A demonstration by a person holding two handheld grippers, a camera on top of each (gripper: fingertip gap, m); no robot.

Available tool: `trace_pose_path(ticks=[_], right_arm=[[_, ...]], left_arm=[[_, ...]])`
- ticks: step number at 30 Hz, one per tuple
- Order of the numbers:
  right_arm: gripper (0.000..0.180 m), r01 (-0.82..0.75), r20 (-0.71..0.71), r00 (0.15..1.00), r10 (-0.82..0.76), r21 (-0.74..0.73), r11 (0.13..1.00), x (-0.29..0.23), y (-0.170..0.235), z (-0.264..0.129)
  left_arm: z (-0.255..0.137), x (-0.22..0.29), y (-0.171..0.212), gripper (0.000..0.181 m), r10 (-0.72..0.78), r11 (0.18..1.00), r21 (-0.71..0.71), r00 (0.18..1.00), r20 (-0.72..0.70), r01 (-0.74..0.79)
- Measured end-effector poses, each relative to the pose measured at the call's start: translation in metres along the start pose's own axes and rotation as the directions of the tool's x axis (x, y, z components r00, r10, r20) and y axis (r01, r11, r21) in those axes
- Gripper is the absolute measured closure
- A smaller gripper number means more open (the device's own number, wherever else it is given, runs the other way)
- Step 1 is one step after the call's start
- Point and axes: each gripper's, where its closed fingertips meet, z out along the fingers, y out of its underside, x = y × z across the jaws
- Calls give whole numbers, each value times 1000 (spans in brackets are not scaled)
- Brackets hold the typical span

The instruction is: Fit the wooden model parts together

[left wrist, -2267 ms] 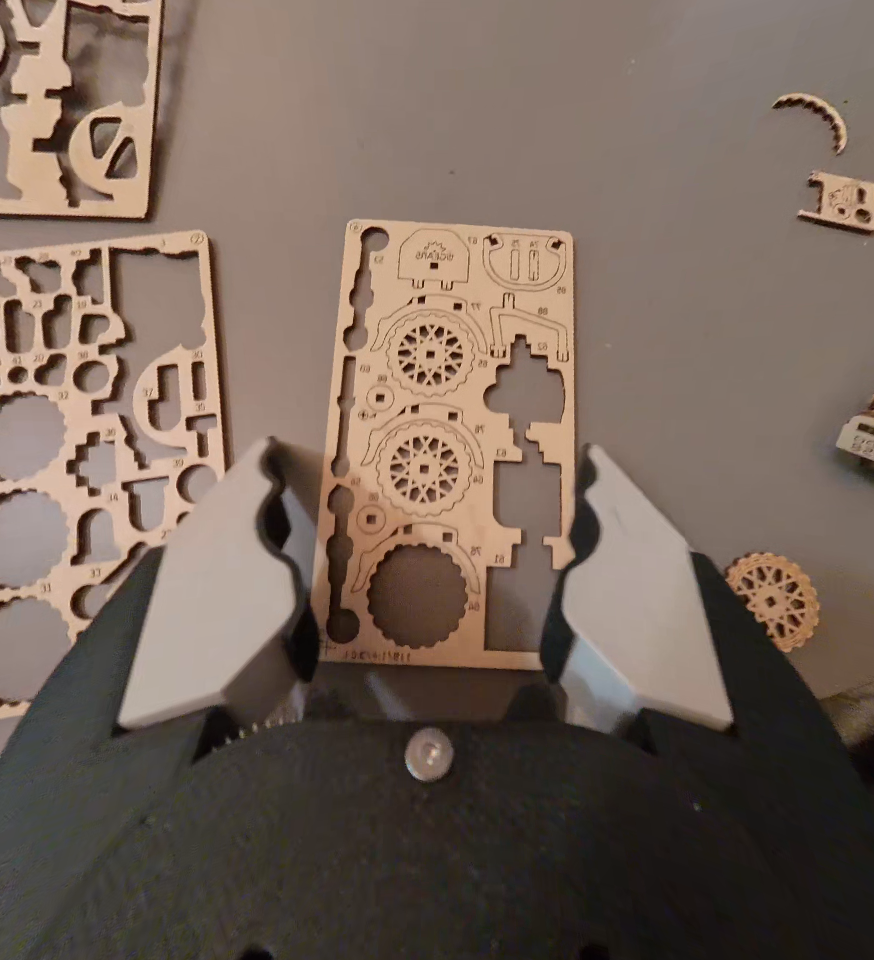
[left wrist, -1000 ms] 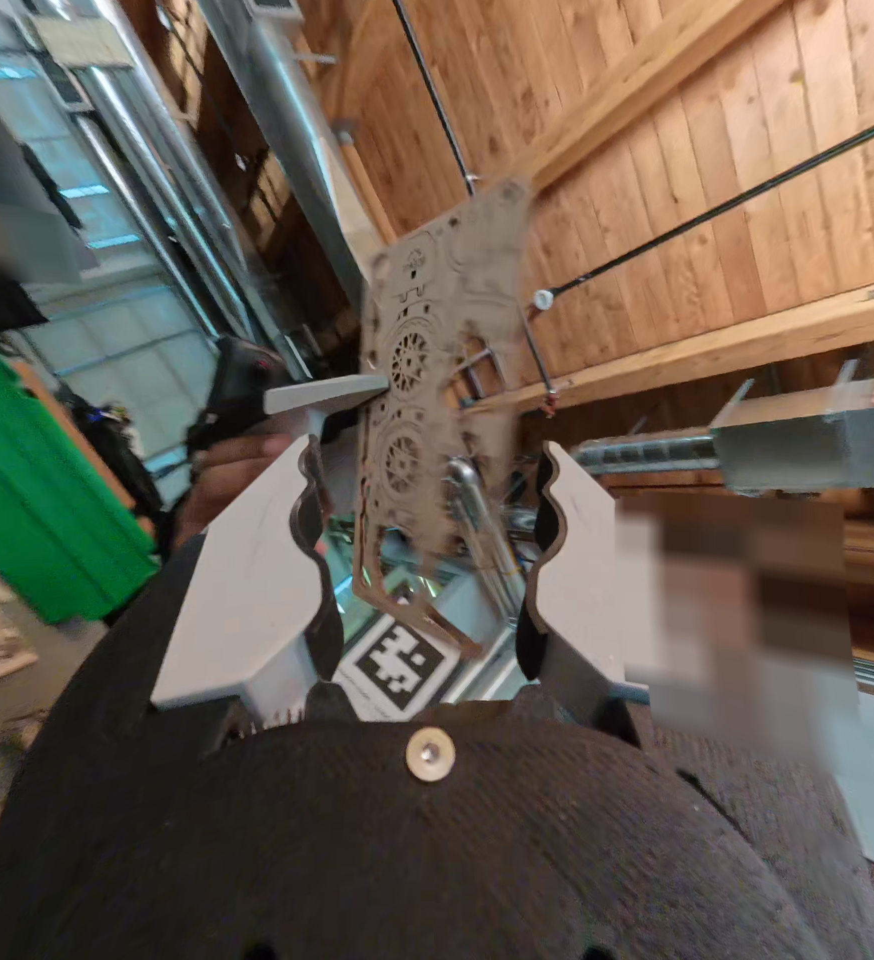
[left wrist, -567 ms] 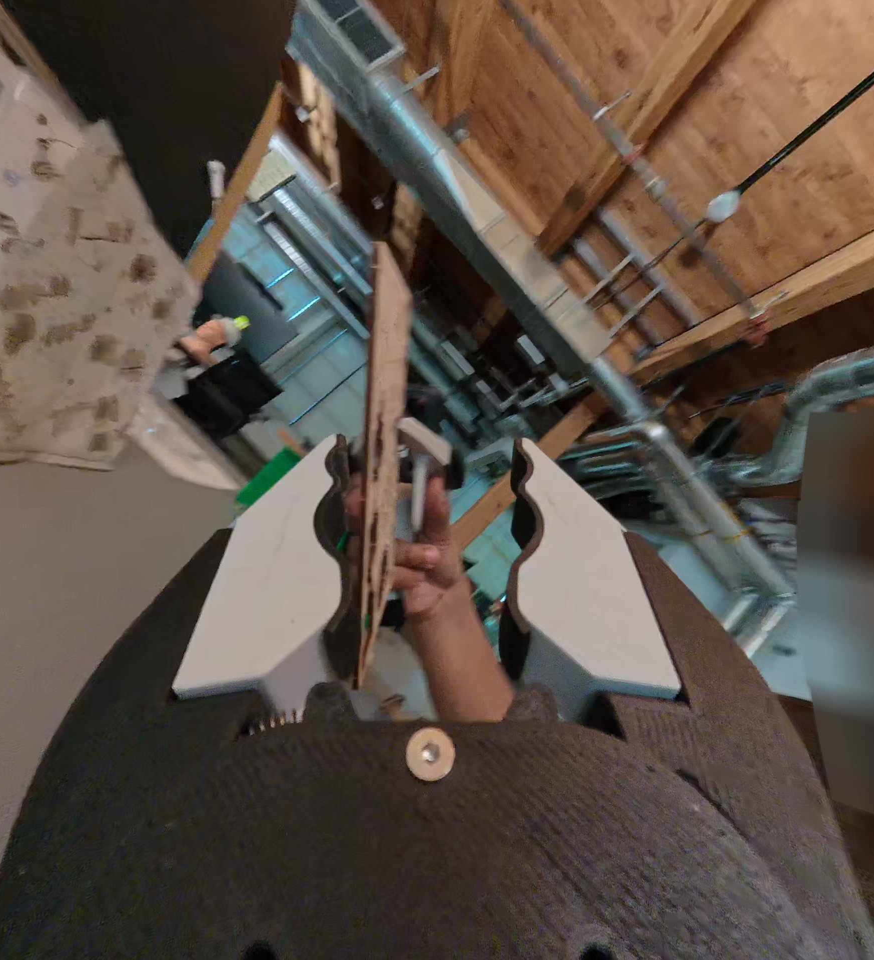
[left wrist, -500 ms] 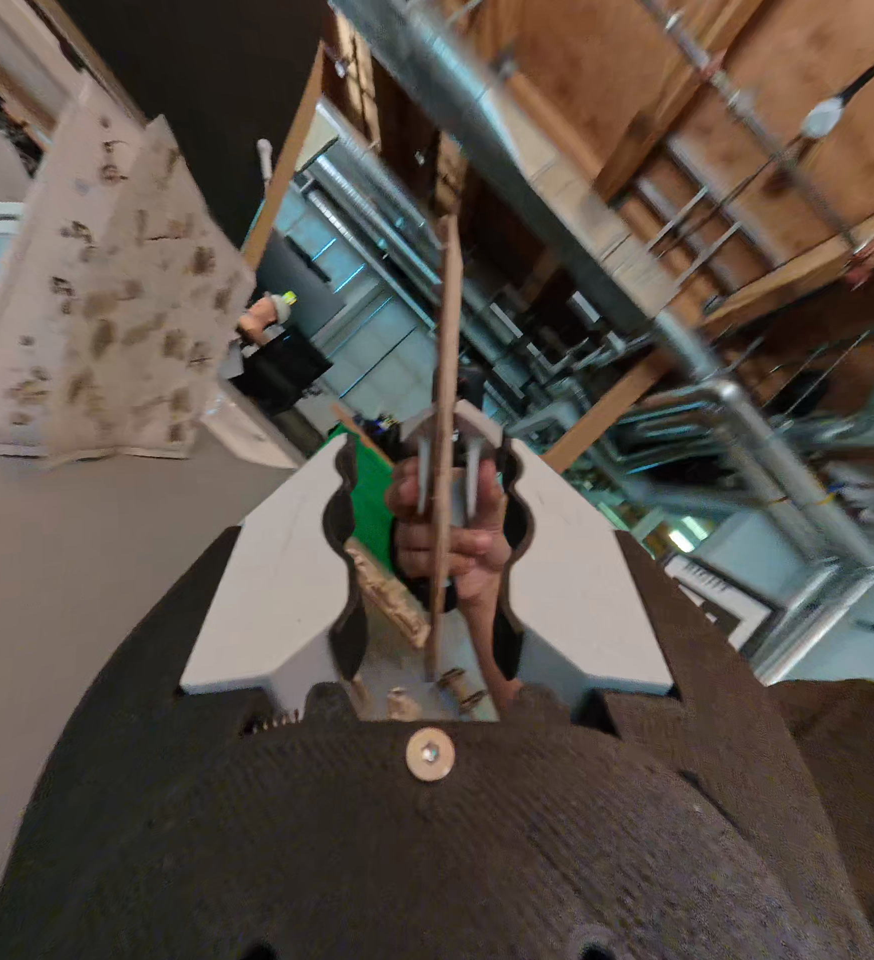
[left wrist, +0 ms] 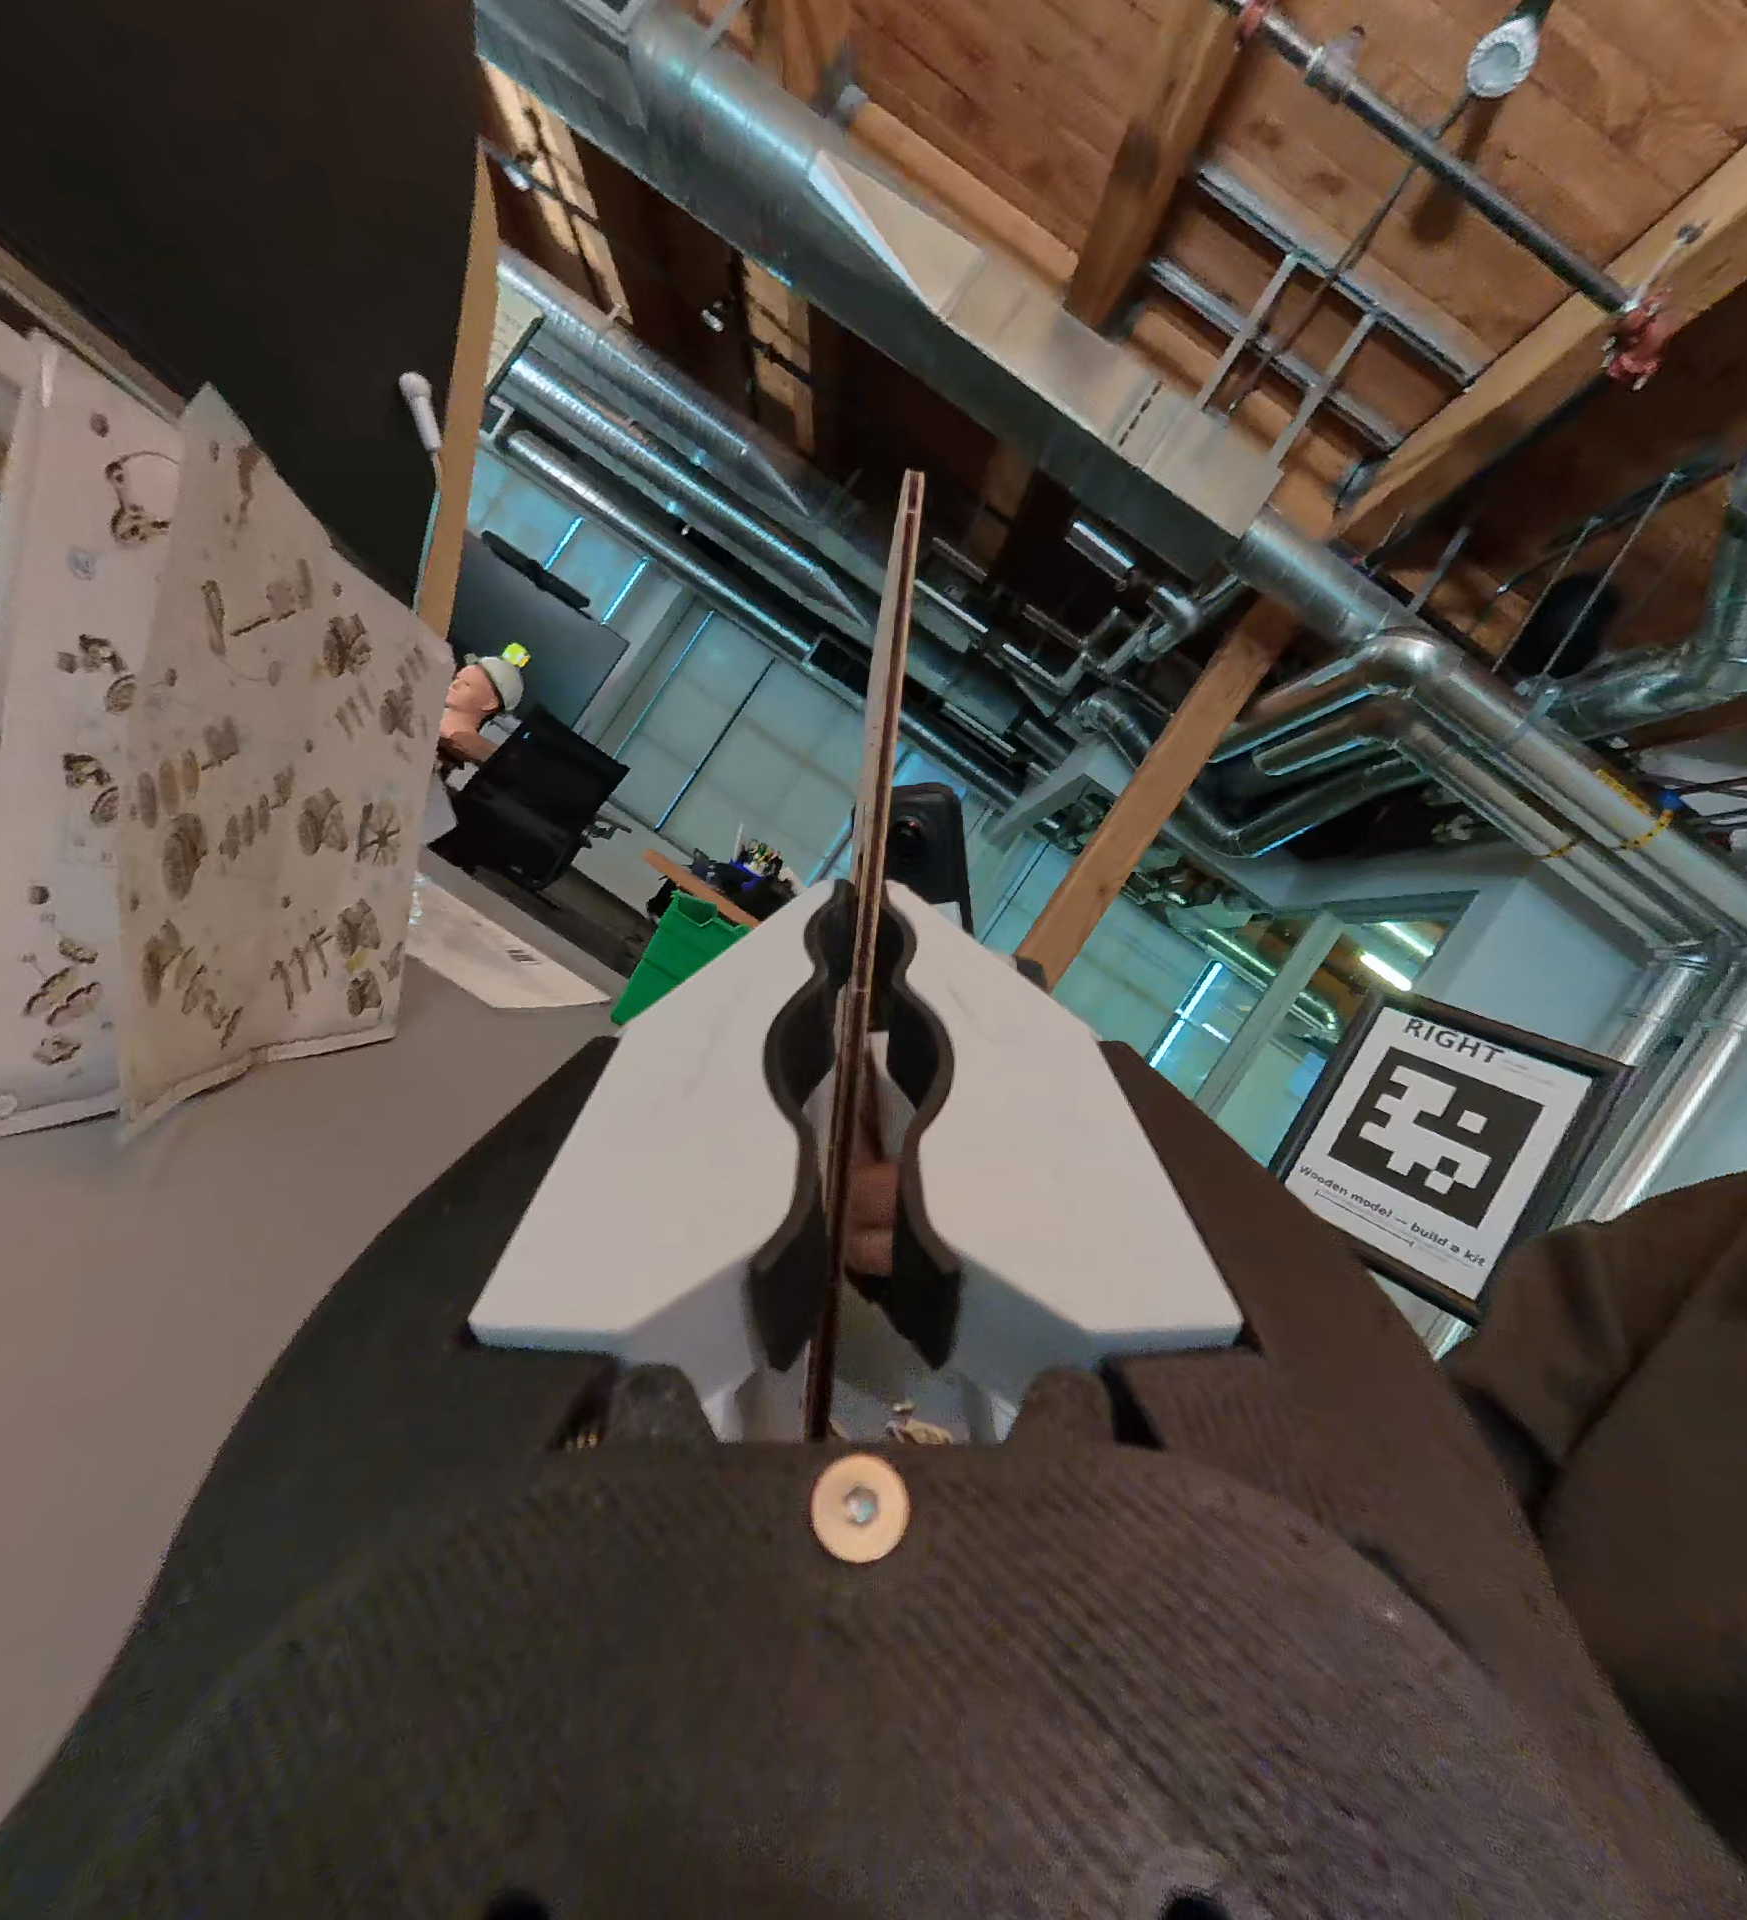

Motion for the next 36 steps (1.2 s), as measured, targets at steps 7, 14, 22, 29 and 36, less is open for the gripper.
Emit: trace_pose_path(ticks=[7,14,22,29,36], right_arm=[[150,-55,92,995,40,166,985,-16,-25,-11],[151,41,-44,998,-34,153,987,-8,-25,-13],[160,168,-99,983,-158,113,979,-9,-18,-6],[170,139,-74,989,-131,122,983,-7,-22,-14],[178,55,7,998,-56,61,997,-13,-11,-9]], left_arm=[[11,7,8,181,3,1000,-28,1000,-26,-3],[4,4,2,181,-26,1000,8,999,-23,26],[9,6,11,181,4,999,-49,1000,-9,-4],[10,9,22,180,119,984,-137,993,15,-116],[10,6,22,177,128,984,-129,991,32,-123]])
